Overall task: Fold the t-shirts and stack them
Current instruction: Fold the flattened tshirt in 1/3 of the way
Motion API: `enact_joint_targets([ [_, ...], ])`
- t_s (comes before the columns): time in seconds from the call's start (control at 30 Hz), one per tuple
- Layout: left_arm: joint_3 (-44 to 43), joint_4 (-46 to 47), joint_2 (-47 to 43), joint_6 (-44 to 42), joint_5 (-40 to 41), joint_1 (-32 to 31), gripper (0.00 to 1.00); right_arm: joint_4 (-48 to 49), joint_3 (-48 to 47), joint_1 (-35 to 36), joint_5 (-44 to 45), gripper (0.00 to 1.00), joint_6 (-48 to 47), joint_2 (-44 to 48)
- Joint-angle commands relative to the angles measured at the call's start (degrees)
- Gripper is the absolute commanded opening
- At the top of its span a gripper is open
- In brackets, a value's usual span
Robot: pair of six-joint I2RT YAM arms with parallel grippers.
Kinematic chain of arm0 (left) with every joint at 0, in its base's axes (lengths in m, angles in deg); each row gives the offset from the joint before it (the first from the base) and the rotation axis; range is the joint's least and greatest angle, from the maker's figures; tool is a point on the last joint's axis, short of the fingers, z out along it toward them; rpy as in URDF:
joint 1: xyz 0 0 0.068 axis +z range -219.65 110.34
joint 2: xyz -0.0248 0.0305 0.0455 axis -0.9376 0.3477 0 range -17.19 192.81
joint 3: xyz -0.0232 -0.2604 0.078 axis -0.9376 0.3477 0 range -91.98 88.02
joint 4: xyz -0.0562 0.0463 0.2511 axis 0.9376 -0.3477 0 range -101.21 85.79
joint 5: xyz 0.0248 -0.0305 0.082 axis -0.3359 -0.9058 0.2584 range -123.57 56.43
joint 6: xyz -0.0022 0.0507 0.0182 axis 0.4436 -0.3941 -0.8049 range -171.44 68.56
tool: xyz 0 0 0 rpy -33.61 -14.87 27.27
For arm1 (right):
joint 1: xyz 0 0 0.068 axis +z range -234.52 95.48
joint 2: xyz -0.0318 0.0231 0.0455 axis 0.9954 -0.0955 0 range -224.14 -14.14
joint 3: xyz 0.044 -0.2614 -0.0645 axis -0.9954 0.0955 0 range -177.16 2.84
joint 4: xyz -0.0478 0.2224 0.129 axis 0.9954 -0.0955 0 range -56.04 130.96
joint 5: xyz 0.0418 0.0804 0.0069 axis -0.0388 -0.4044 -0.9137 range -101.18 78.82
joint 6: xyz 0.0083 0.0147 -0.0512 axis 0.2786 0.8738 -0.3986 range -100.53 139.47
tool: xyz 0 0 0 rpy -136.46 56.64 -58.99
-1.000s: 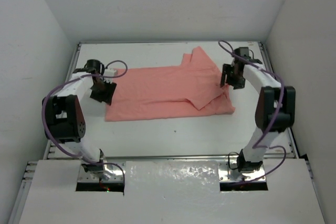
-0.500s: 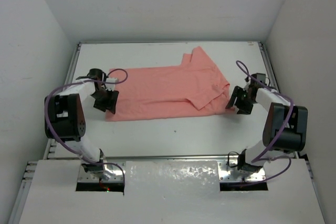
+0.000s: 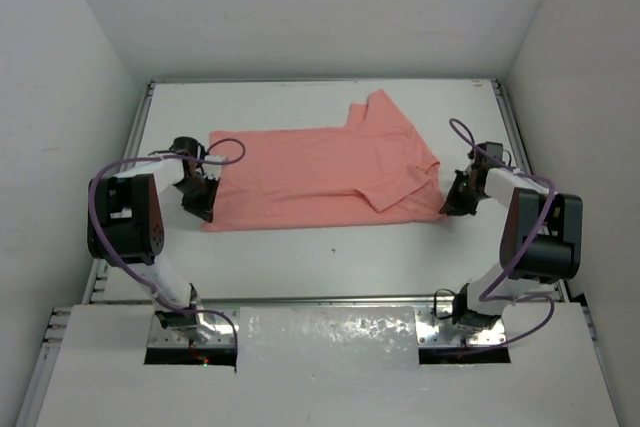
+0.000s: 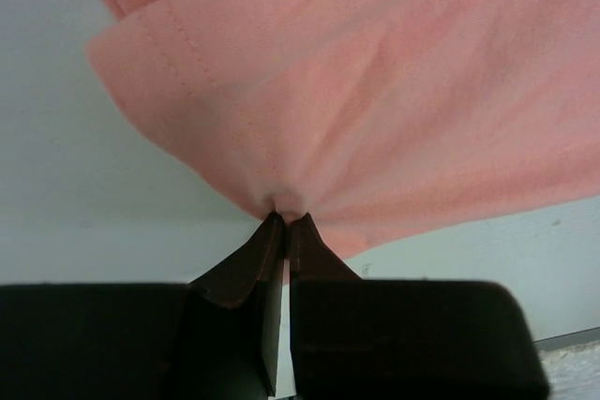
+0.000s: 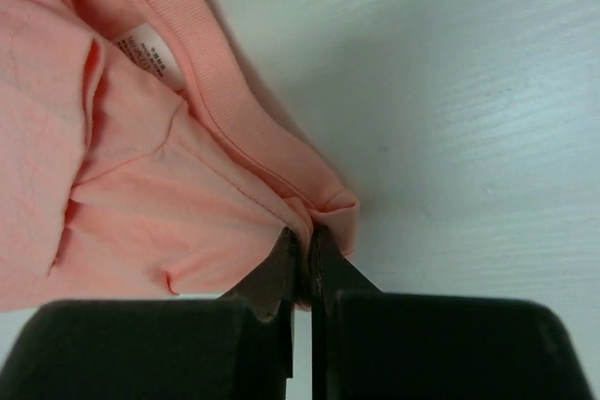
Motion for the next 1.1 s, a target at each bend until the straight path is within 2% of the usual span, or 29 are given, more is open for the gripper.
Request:
enact_joint_targets([
  [0.0, -0.5, 2.5, -0.4, -3.7, 7.0, 1.4, 0.0, -1.7, 0.1, -0.5, 5.8, 0.0, -1.8, 2.6],
  [0.07, -0.3, 2.2, -1.2, -5.6, 10.0, 1.4, 0.0, -3.5, 0.5, -0.4, 7.3, 0.0, -2.6, 3.7],
  [0.23, -0.3, 1.1, -2.3, -7.0, 11.1, 1.3, 0.0, -4.6, 5.2, 0.6, 5.6, 0.0, -3.7, 9.1],
  [0.33, -0.3, 2.7, -2.6, -7.8, 13.5, 1.6, 0.0, -5.6, 8.9, 0.7, 7.4, 0.0, -3.8, 11.9],
  [0.5, -0.6, 1.8, -2.0, -9.2, 14.0, 1.6, 0.0, -4.4, 12.2, 0.8, 5.9, 0.01, -4.5, 12.5],
  [0.57, -0.2, 1.7, -2.0, -9.9, 12.9, 1.6, 0.0, -3.4, 14.3, 0.8, 4.8, 0.11, -3.9, 13.3],
  [0.63, -0.1, 0.8, -2.4, -10.0, 9.6, 1.6, 0.0, -3.2, 15.1, 0.8, 4.9, 0.3, -3.9, 14.0],
  [0.67, -0.3, -0.3, -2.4, -10.0, 8.8, 1.6, 0.14, -3.7, 14.7, 0.7, 5.5, 0.41, -4.3, 14.1],
  [0.73, -1.5, -1.3, -2.7, -10.8, 7.1, 1.6, 0.26, -6.3, 13.0, 0.7, 6.5, 0.45, -5.2, 14.4],
  [0.83, -6.2, -4.0, -2.8, -10.5, 6.7, 1.6, 0.57, -10.7, 8.3, 0.7, 11.4, 0.49, -6.0, 16.3],
  [0.87, -7.8, -5.9, -2.9, -9.7, 6.8, 1.6, 0.66, -11.6, 5.9, 0.7, 12.8, 0.58, -5.4, 17.5],
  [0.93, -13.0, -7.4, -2.9, -8.4, 8.0, 1.6, 0.82, -13.3, 3.9, 0.7, 15.5, 0.64, -4.5, 18.8],
  [1.07, -21.0, -9.8, -3.3, -4.9, 8.2, 1.6, 0.83, -13.4, -0.6, 0.7, 15.3, 0.83, -3.3, 20.7],
])
